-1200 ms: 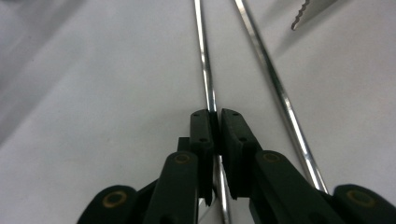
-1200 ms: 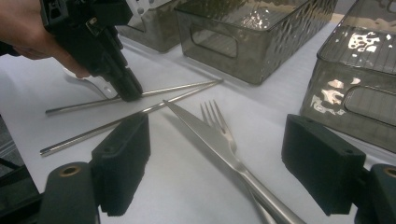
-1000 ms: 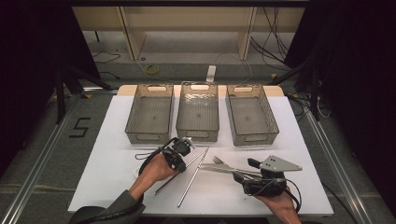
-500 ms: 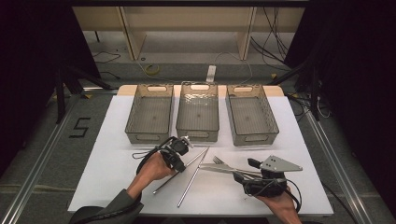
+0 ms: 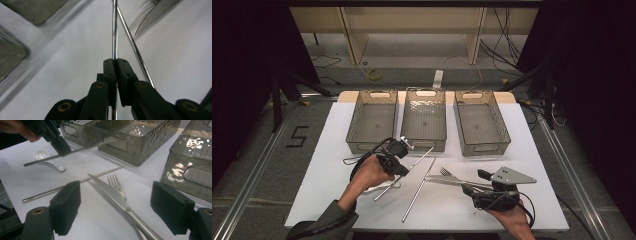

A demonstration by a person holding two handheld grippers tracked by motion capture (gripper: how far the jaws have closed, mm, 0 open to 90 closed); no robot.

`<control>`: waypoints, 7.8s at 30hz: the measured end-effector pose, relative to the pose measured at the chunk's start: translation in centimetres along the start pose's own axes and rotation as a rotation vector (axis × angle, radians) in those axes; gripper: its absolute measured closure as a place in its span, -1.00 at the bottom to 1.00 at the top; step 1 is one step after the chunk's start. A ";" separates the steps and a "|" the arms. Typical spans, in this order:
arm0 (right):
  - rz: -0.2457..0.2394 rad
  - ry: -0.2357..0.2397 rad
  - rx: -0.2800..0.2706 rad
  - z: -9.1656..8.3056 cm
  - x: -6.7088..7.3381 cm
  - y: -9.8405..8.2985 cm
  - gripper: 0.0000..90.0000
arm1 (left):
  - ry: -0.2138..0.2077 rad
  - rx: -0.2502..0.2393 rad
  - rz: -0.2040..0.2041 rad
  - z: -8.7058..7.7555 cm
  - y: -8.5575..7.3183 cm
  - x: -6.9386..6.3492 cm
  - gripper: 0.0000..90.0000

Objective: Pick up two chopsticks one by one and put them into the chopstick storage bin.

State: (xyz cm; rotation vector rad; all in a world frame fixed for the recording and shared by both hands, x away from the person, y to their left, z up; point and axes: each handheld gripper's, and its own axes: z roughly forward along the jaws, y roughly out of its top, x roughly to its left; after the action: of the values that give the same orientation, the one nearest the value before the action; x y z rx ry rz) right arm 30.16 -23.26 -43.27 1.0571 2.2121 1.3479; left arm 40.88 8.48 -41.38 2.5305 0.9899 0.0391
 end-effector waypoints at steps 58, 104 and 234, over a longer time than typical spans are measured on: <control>0.010 0.009 -0.011 -0.1 -0.2 -0.1 -0.45 | 0.213 -0.374 -0.241 -9.1 4.6 15.2 0.89; 0.015 0.022 -0.003 0.1 -0.2 -0.2 -0.45 | 0.309 -0.329 -0.316 -4.1 1.5 18.7 0.86; -0.008 0.023 0.007 -0.2 0.0 0.0 -0.45 | 0.067 0.062 0.028 5.6 -0.7 -4.0 0.36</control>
State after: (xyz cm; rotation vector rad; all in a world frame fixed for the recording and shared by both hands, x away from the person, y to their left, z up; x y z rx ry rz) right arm 30.05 -23.38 -43.21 1.0398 2.2364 1.3562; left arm 38.45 4.20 -46.28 2.6150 0.9961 0.1040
